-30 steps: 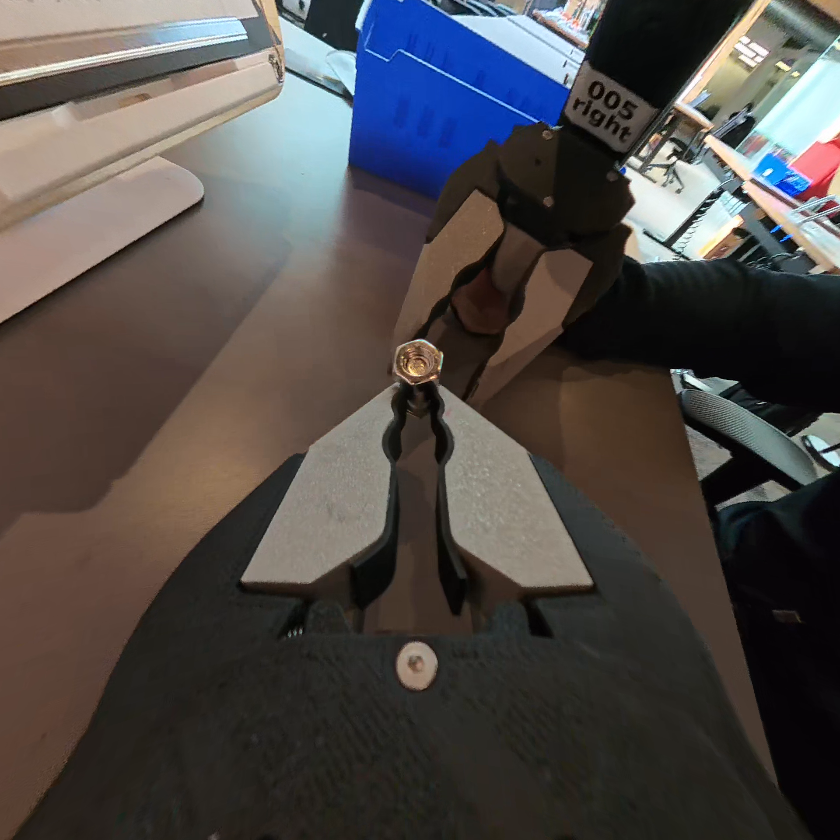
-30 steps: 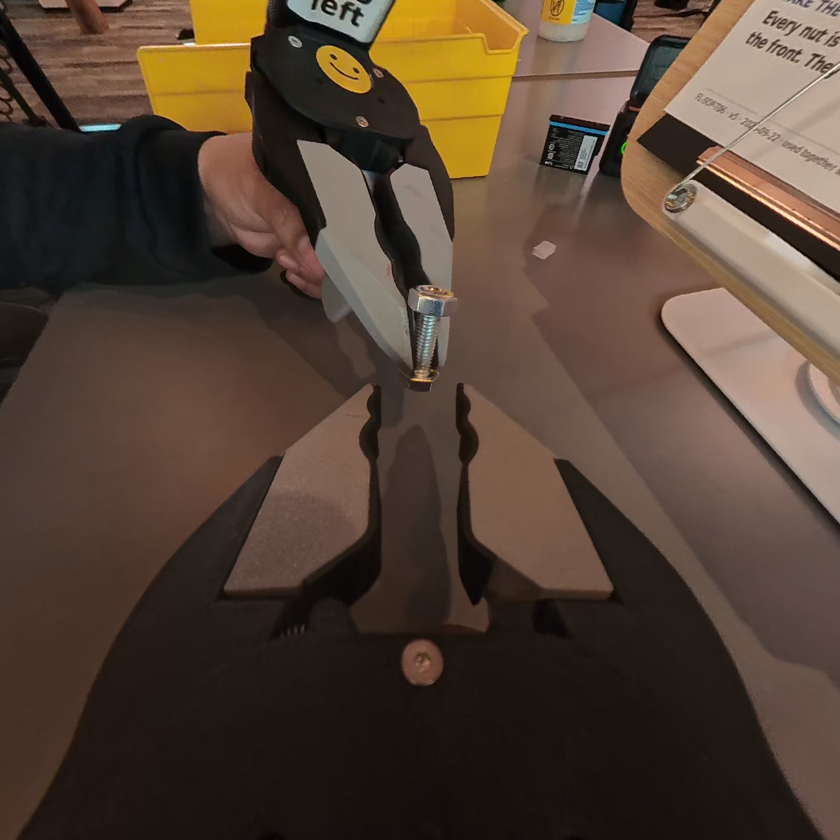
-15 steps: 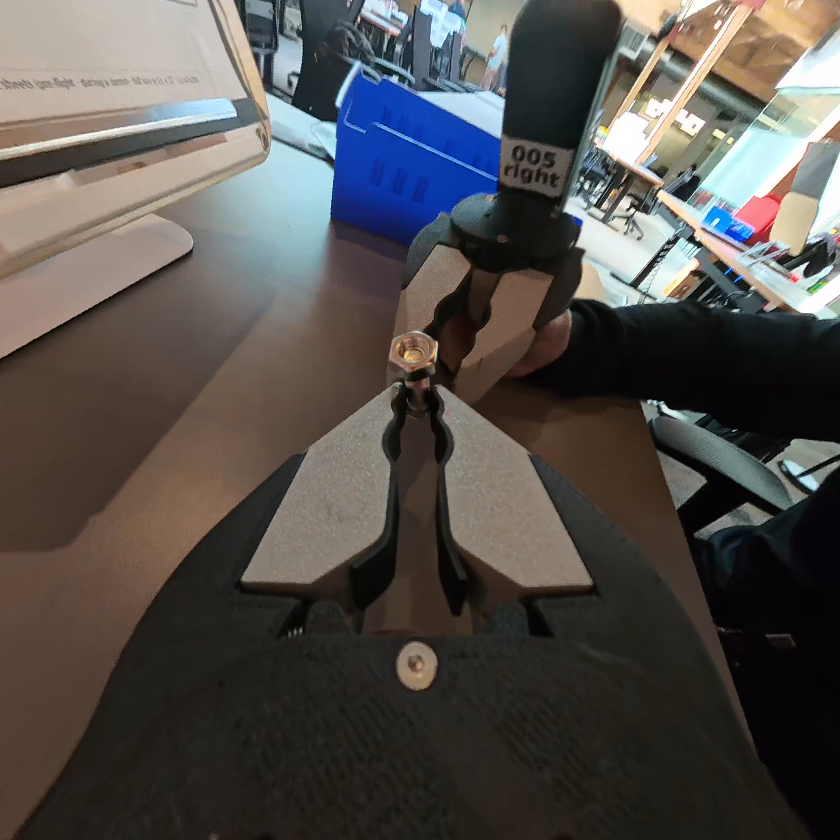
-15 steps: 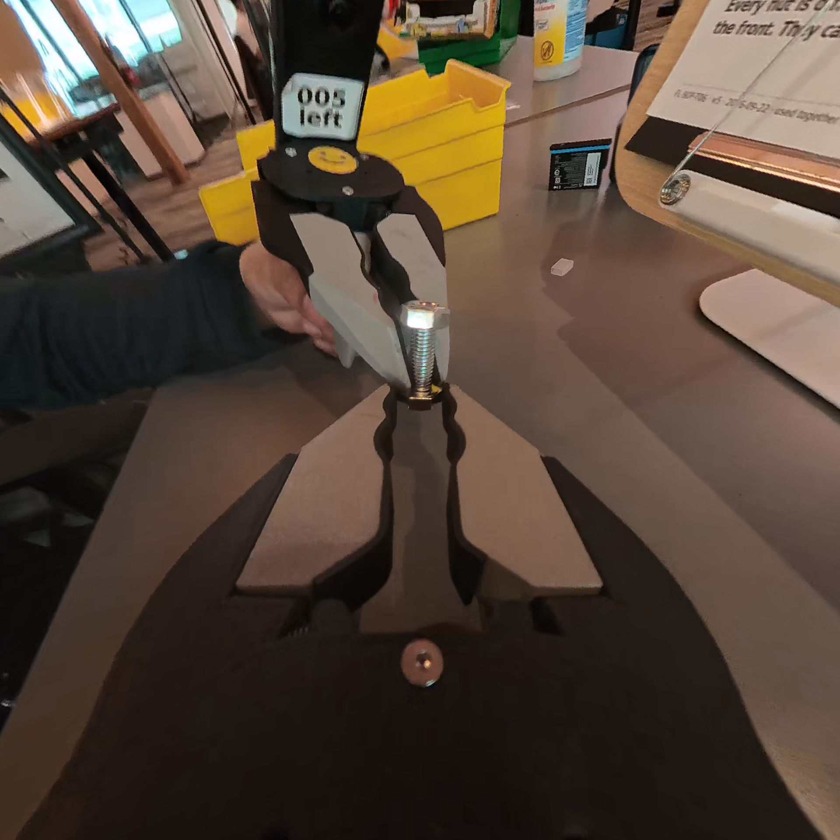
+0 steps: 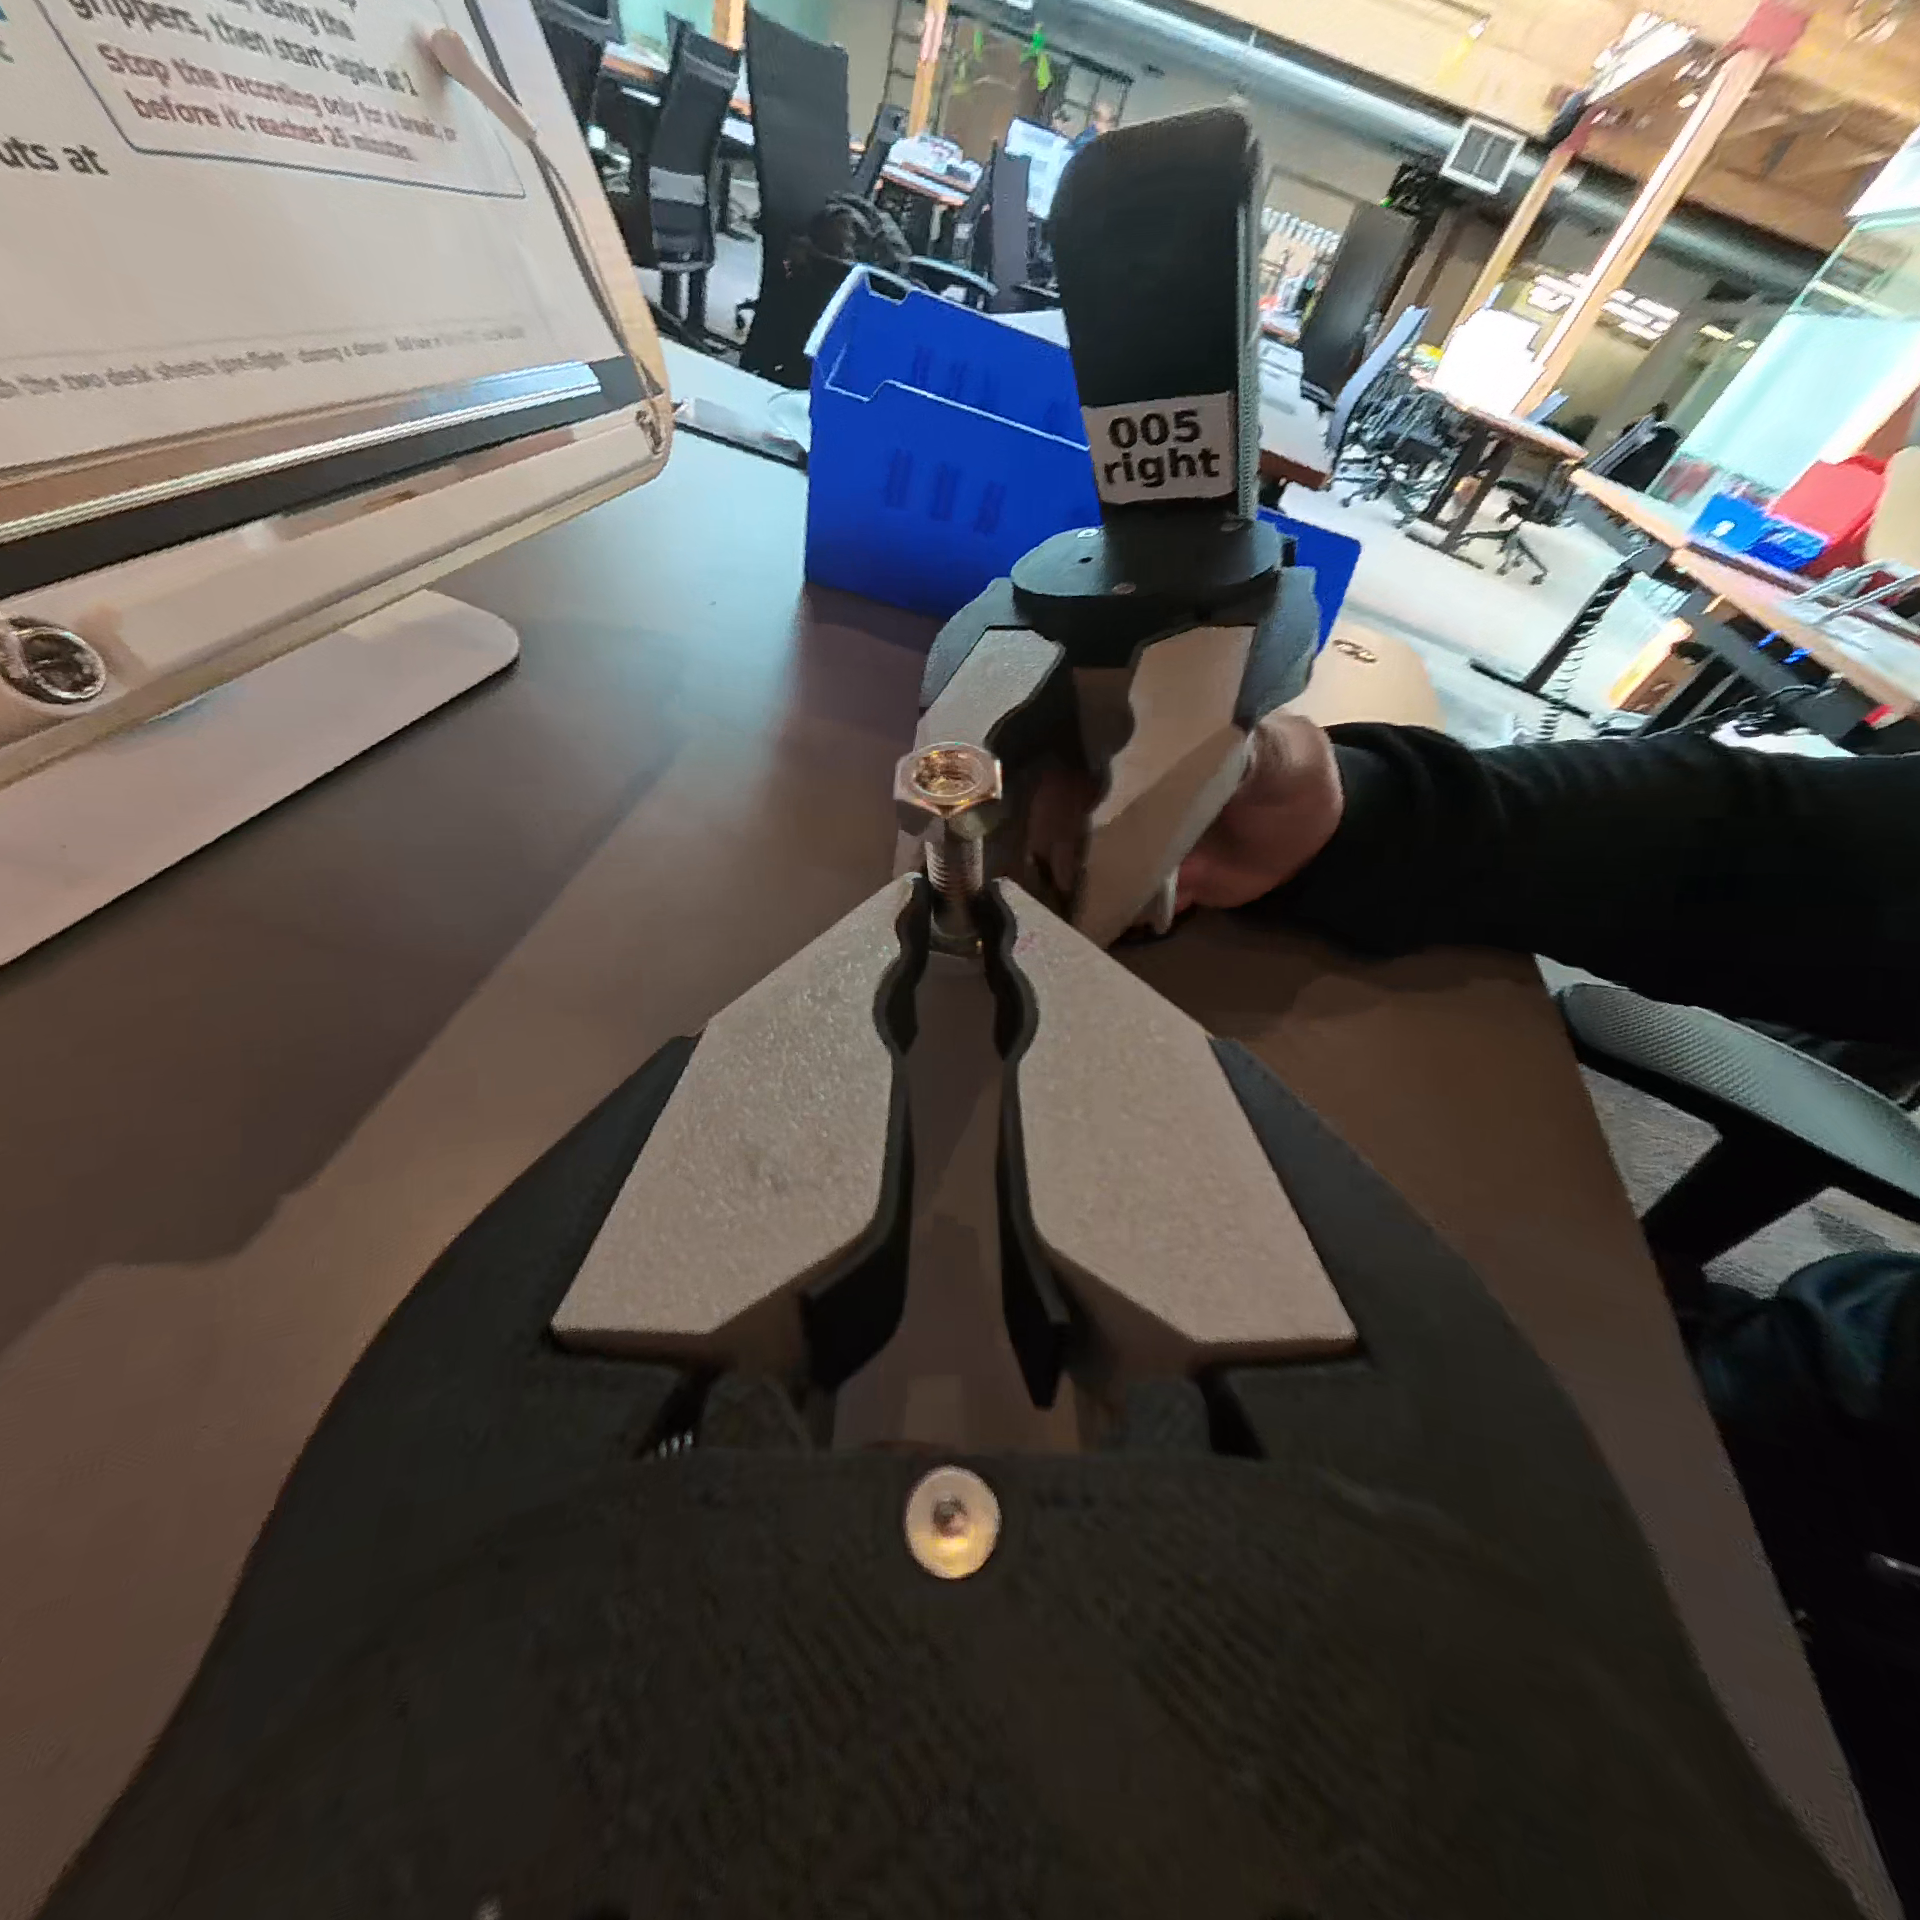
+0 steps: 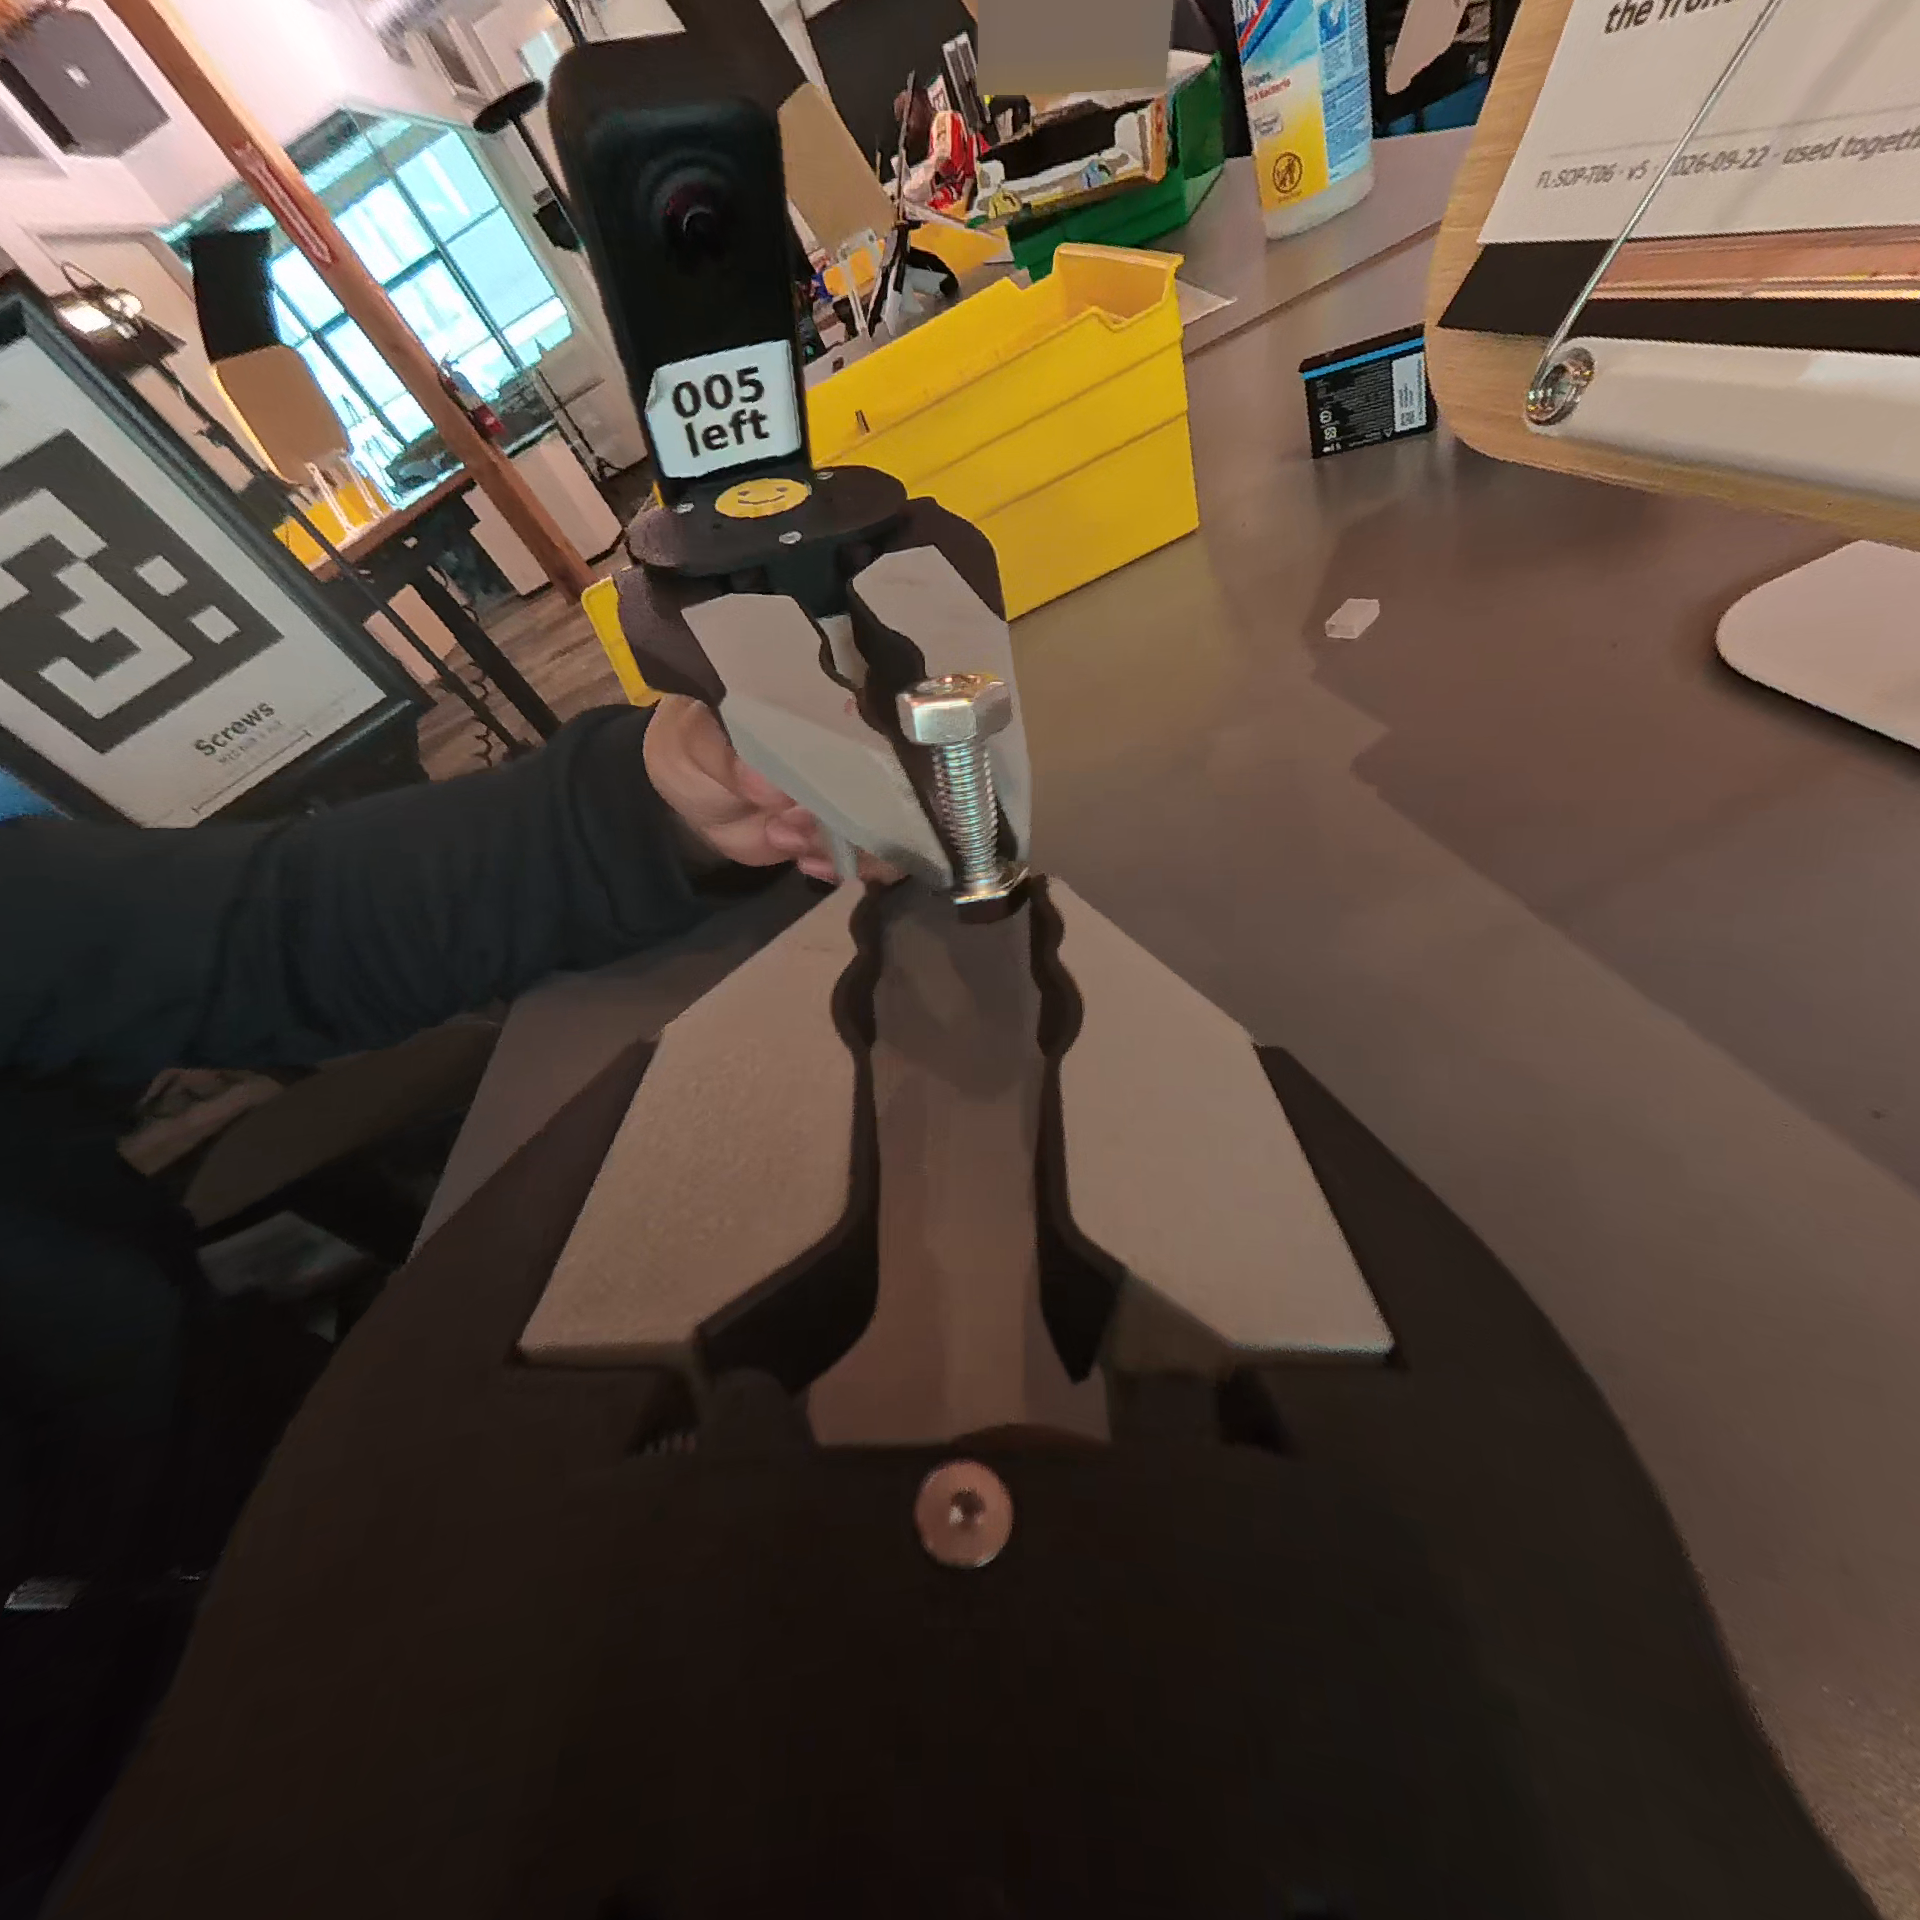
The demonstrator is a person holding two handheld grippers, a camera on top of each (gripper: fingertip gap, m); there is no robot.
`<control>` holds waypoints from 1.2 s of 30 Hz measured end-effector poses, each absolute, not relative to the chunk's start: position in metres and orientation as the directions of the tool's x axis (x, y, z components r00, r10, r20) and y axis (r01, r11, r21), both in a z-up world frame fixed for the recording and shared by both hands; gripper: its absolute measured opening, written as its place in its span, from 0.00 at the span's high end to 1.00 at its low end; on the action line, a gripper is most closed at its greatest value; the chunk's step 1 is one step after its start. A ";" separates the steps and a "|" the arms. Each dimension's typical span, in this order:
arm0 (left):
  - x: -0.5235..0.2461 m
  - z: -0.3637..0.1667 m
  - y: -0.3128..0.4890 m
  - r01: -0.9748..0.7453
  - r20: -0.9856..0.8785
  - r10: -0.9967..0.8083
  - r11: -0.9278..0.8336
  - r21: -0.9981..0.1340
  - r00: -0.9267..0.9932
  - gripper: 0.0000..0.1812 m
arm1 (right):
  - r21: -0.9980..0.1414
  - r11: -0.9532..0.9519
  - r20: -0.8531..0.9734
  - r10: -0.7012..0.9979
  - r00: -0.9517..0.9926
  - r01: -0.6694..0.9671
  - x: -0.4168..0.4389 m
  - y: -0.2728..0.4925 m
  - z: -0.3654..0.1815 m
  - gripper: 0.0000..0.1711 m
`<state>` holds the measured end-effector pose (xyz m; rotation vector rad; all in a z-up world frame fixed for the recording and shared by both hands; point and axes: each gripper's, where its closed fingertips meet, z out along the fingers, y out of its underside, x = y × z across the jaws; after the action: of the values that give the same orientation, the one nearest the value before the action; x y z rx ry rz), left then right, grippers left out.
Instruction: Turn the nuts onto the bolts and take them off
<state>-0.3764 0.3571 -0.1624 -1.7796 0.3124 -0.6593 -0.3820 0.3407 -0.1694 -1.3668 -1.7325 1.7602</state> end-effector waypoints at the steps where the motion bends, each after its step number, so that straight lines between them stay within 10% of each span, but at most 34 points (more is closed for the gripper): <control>1: -0.379 -0.163 0.358 0.115 0.269 -0.514 -0.312 -0.943 0.815 0.96 | -0.899 -0.215 -0.395 0.774 -0.495 0.382 -0.382 0.341 -0.169 0.83; 36: -0.357 -0.167 0.362 0.177 0.375 -0.539 -0.383 -0.907 0.755 0.85 | -0.945 -0.242 -0.322 0.803 -0.501 0.220 -0.382 0.354 -0.138 0.96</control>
<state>-0.3569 0.3623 -0.1667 -1.8128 0.2814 -0.7827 -0.3823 0.3542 -0.1377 -1.2312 -1.5809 1.7925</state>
